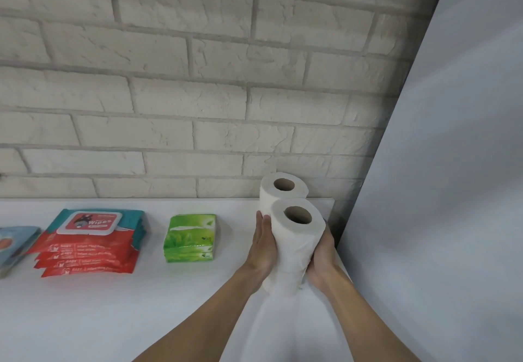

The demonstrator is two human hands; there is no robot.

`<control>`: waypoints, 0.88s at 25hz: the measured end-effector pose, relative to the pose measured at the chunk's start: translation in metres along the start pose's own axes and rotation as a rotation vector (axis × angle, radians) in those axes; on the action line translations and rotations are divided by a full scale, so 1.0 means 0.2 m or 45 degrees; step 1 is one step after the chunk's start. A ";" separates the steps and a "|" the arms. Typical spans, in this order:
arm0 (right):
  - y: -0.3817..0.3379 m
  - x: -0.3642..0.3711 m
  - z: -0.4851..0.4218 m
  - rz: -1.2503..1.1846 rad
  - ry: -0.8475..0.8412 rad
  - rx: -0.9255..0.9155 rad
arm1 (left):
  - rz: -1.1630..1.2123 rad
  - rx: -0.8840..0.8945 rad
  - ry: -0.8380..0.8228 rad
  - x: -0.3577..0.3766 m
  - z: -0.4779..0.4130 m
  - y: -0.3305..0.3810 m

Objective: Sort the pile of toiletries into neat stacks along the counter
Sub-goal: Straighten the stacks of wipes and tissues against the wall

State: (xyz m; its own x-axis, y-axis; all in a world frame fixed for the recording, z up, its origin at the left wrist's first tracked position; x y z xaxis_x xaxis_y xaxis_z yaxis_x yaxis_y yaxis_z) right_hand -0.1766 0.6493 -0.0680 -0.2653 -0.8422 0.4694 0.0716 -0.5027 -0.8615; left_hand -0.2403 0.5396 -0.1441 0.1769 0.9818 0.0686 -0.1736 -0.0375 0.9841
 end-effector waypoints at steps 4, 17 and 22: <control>0.04 0.06 0.02 0.006 -0.029 0.023 | 0.018 -0.073 0.007 -0.08 -0.03 -0.06; 0.12 0.17 0.03 0.013 -0.046 0.045 | 0.091 -0.098 0.051 -0.21 0.00 -0.06; 0.14 0.16 0.02 0.038 -0.064 0.043 | 0.085 -0.109 0.019 -0.22 0.00 -0.06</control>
State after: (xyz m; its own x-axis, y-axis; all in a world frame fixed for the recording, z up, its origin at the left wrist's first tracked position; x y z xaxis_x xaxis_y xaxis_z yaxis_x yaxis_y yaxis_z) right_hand -0.1790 0.6069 -0.0754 -0.2143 -0.8650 0.4536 0.1116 -0.4831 -0.8684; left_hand -0.2452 0.4964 -0.1598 0.1474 0.9804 0.1306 -0.2671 -0.0877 0.9597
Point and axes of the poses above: each hand's wrist, its own z-axis away from the middle knuckle, its own x-axis out of the palm, y = z × x, the point moved 4 cm from there along -z, towards the middle knuckle, and after that the axes turned 2 degrees about -z, right-handed, at the moved point
